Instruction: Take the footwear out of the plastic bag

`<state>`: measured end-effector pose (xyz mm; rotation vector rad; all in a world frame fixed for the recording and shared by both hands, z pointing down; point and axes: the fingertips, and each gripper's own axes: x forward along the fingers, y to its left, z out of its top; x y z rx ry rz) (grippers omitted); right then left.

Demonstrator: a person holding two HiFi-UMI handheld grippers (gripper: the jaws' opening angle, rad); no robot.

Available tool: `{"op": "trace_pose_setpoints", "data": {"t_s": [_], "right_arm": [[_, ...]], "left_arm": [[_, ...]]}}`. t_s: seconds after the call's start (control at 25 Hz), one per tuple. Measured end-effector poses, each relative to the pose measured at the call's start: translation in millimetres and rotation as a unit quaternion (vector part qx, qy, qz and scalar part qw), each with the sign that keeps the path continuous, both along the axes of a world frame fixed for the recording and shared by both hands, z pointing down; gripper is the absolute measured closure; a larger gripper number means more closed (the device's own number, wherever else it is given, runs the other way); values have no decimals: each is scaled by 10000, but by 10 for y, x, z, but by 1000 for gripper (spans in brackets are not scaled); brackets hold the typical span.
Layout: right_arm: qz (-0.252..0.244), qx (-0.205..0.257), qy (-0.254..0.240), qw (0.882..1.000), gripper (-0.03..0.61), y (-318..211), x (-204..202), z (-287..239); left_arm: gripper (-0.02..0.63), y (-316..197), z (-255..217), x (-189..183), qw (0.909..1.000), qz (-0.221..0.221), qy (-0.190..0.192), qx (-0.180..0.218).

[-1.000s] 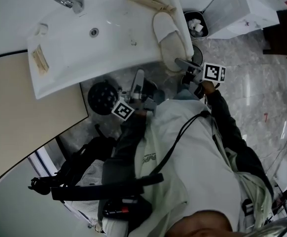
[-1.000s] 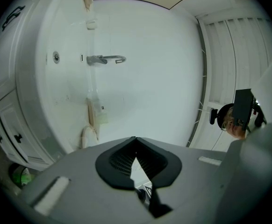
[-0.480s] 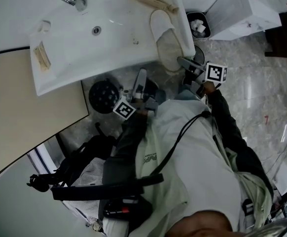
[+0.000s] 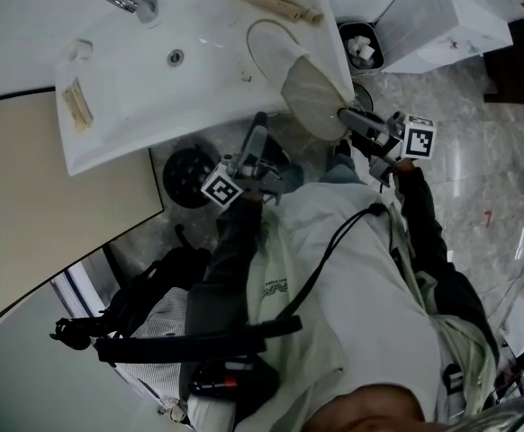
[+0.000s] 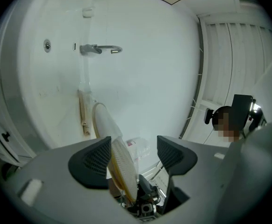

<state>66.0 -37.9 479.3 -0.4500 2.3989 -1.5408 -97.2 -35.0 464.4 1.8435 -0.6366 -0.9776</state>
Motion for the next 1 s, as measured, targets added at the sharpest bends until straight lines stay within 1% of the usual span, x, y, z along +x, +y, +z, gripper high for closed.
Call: {"op": "trace_pose_setpoints", "data": {"t_s": [0.08,0.16,0.24,0.28,0.36,0.4,0.52,0.56,0.6,0.64,0.72,0.8,1.0], "right_arm": [[-160,121,-349,9992,535,64,39,-184],[-365,293,-591,9972,535,129,75,-385],[-608,464,-605,9952,535,191,92,-543],[-738,546,-540,9943,535,217,93,-600],[-988,696,-385,9919,535,257,84,-686],[-1096,764,-333,9905,535,272,76,-720],[-1324,943,-339,9861,535,313,50,-818],[-1370,985,-371,9850,535,326,41,-848],[-1406,1013,-401,9841,535,338,33,-871],[-1433,1028,-426,9834,535,346,26,-887],[-1445,1030,-436,9832,535,346,15,-888],[-1427,998,-436,9838,534,338,7,-864],[-1490,880,-513,9836,533,342,-4,-806]], "left_arm": [[262,-69,-28,17,9999,70,78,71],[205,-146,-118,13,9995,121,191,221],[164,-202,-279,26,9983,216,247,483],[147,-222,-350,50,9975,288,186,618],[127,-264,-414,125,9959,454,-52,775],[127,-285,-447,179,9954,548,-34,790],[127,-321,-553,339,9930,840,454,689],[130,-322,-570,369,9922,889,557,673],[138,-318,-588,388,9917,898,604,695],[180,-313,-607,394,9916,865,612,746],[304,-308,-636,378,9915,737,624,866],[465,-299,-646,358,9909,669,703,936],[488,-281,-689,314,9900,602,856,943]]}}
